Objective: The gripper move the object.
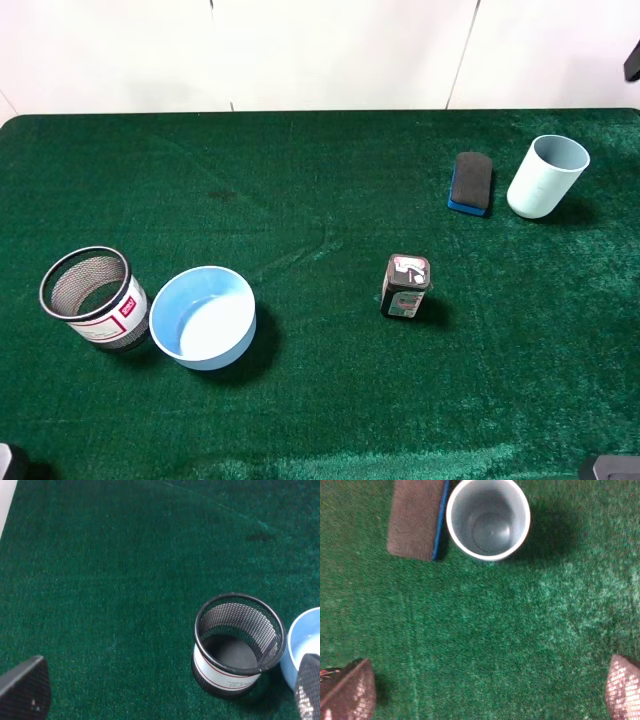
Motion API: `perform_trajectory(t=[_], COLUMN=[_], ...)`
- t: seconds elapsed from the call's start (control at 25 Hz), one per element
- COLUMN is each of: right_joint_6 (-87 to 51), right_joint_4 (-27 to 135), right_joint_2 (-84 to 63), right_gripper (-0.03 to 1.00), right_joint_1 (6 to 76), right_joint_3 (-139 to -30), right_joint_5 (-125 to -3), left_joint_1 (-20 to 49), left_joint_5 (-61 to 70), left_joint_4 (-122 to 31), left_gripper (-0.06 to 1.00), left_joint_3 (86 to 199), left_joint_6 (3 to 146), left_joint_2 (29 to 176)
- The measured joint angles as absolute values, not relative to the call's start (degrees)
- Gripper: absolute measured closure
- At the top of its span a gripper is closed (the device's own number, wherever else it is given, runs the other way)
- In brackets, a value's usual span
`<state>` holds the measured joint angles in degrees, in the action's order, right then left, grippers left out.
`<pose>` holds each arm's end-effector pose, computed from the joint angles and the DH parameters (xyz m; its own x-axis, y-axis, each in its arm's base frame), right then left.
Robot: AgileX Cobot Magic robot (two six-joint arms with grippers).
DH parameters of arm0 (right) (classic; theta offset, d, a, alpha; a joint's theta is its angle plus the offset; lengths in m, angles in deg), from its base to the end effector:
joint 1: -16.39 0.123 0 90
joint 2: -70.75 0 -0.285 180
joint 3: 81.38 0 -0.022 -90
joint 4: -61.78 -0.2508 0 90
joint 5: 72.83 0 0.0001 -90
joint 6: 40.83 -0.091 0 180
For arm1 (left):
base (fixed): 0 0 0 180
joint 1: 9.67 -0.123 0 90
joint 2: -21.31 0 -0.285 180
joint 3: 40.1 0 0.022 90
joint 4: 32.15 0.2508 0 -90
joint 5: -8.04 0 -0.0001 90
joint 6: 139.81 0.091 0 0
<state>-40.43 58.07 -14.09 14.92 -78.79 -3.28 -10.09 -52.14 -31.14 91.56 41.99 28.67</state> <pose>0.2595 -0.0011 0.3565 -0.9197 0.0392 -0.3908 0.0163 0.9979 0.0619 -0.0061 0.0013 0.2792 -0.4369 0.0370 -0.8987 -0.0035 0.9991 0.0428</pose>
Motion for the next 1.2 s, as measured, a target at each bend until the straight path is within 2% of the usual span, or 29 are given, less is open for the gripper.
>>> perform_trajectory(t=[0.28, 0.8, 0.92, 1.2], right_joint_6=[-40.2, -40.0, -40.0, -40.0], right_joint_4=[57.9, 57.9, 58.1, 59.0], right_joint_2=[-6.2, 11.5, 16.5, 29.8], right_gripper=[0.28, 0.28, 0.28, 0.28], right_joint_1=[18.4, 18.7, 18.7, 18.7], right_joint_3=[-78.7, -78.2, -74.8, -58.5], right_joint_5=[-3.2, -3.1, -3.1, -3.0], left_joint_1=[-10.1, -10.1, -10.1, -10.1], left_joint_5=[-52.1, -52.1, -52.1, -52.1], left_joint_4=[-31.1, -31.1, -31.1, -31.1], left_gripper=[-0.05, -0.05, -0.05, -0.05], left_joint_3=[91.6, 91.6, 91.6, 91.6], left_joint_6=[42.0, 42.0, 42.0, 42.0], left_joint_2=[28.7, 28.7, 28.7, 28.7])
